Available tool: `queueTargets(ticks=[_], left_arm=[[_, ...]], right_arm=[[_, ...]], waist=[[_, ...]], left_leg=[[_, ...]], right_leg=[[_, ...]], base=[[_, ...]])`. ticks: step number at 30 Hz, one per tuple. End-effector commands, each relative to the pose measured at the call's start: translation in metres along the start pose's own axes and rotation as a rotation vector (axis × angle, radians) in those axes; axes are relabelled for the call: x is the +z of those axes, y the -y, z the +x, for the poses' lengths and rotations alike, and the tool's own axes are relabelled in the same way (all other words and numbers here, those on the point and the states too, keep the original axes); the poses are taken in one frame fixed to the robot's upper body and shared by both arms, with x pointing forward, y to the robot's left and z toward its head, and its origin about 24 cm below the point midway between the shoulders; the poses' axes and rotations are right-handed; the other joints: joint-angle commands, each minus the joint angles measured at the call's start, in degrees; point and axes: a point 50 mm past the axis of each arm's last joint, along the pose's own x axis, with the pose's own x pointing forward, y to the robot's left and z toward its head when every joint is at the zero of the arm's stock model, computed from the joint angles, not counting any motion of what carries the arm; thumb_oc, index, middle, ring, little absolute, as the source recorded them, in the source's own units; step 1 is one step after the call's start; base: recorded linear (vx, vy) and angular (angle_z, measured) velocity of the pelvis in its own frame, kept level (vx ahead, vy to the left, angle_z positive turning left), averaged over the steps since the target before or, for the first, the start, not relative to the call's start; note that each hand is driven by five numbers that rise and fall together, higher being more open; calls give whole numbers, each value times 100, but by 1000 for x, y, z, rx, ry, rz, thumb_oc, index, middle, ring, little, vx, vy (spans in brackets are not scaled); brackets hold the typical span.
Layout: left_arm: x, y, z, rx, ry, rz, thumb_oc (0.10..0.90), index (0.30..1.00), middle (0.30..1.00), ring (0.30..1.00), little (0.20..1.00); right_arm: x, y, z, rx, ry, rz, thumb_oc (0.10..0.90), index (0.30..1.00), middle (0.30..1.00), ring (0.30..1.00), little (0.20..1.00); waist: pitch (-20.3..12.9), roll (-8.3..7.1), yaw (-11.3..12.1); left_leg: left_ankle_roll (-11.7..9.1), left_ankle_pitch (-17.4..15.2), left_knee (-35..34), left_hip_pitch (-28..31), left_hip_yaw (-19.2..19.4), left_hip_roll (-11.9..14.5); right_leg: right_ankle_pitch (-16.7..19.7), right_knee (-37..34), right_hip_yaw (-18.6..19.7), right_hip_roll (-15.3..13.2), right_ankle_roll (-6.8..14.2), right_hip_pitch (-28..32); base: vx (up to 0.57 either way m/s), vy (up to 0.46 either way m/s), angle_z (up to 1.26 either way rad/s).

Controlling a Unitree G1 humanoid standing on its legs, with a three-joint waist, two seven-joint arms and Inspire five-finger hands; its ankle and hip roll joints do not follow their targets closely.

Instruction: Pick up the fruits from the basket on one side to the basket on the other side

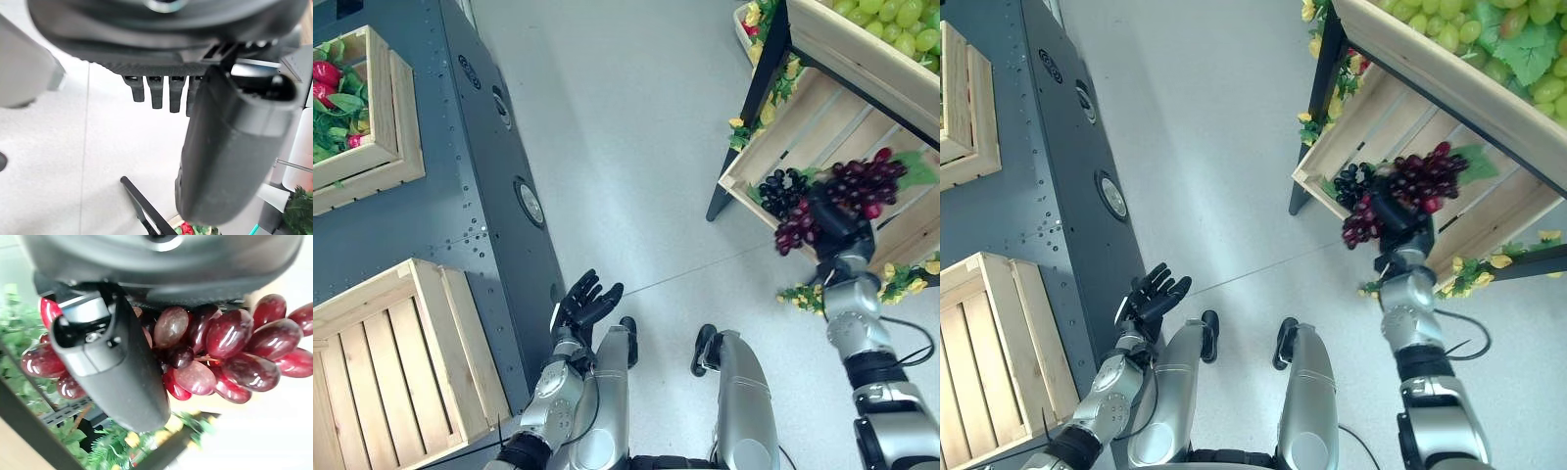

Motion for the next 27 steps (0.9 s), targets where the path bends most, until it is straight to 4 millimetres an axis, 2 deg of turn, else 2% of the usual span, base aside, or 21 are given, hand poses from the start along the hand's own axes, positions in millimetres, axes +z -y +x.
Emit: queueTargets(ticks=[1, 4, 5, 7, 10, 13, 18, 22, 23, 27], left_arm=[[26, 17, -5, -143, 111, 49, 800, 900, 900, 900, 900], [26, 14, -6, -143, 105, 55, 800, 900, 900, 900, 900], [24, 11, -6, -139, 95, 60, 800, 900, 900, 900, 900], [21, 8, -7, -134, 87, 64, 800, 900, 900, 900, 900], [21, 1, -7, -130, 85, 65, 800, 900, 900, 900, 900], [20, 0, -9, -138, 83, 68, 800, 900, 900, 900, 900], [24, 4, -7, -158, 104, 65, 800, 900, 900, 900, 900], [27, 9, -8, -173, 127, 50, 800, 900, 900, 900, 900], [28, 10, -8, -176, 131, 47, 800, 900, 900, 900, 900], [28, 12, -8, -188, 134, 41, 800, 900, 900, 900, 900]], right_arm=[[102, -6, 27, -63, 334, -30, 400, 300, 300, 300, 300], [123, -1, 34, -143, 334, -175, 400, 300, 300, 300, 300], [132, 5, 39, -209, 312, -305, 400, 300, 300, 300, 300], [141, 12, 42, -267, 290, -406, 400, 300, 300, 300, 300], [155, 29, 42, -375, 230, -646, 400, 300, 300, 300, 300], [162, 32, 42, -413, 208, -788, 400, 300, 300, 300, 300], [170, 30, 44, -513, 169, -1121, 400, 300, 300, 300, 300], [171, 30, 45, -544, 133, -1182, 400, 300, 300, 300, 300], [171, 29, 45, -559, 135, -1186, 800, 900, 900, 900, 900], [166, 26, 46, -563, 147, -1162, 800, 900, 900, 900, 900]], waist=[[-64, 44, 130], [-64, 62, 194], [-64, 77, 231], [-64, 83, 251], [-64, 90, 301], [-64, 98, 321], [-64, 107, 331], [-64, 145, 320], [-64, 158, 313], [-64, 193, 291]], left_leg=[[505, -325, 378, 191, 359, -308], [519, -305, 399, 139, 361, -301], [519, -262, 403, 103, 348, -305], [522, -236, 418, 78, 341, -295], [554, -246, 396, 77, 335, -292], [554, -237, 391, 39, 327, -307], [607, -323, 305, -51, 367, -352], [621, -358, 245, -101, 386, -384], [624, -389, 230, -112, 397, -394], [641, -463, 190, -107, 402, -420]], right_leg=[[-27, 219, -305, -44, -275, 597], [-12, 239, -354, -69, -282, 564], [-3, 272, -360, -75, -293, 528], [0, 294, -360, -77, -308, 509], [5, 289, -391, -99, -317, 503], [0, 310, -393, -119, -317, 462], [11, 340, -380, -185, -265, 277], [3, 320, -348, -190, -263, 173], [2, 318, -332, -189, -258, 142], [-10, 305, -291, -171, -251, 92]], base=[[15, -30, 8], [-6, -32, 13], [-7, -21, 12], [0, -11, 5], [16, -29, 6], [21, -11, 8], [3, -2, 1], [0, 0, 0], [0, 0, 0], [-18, 24, 2]])
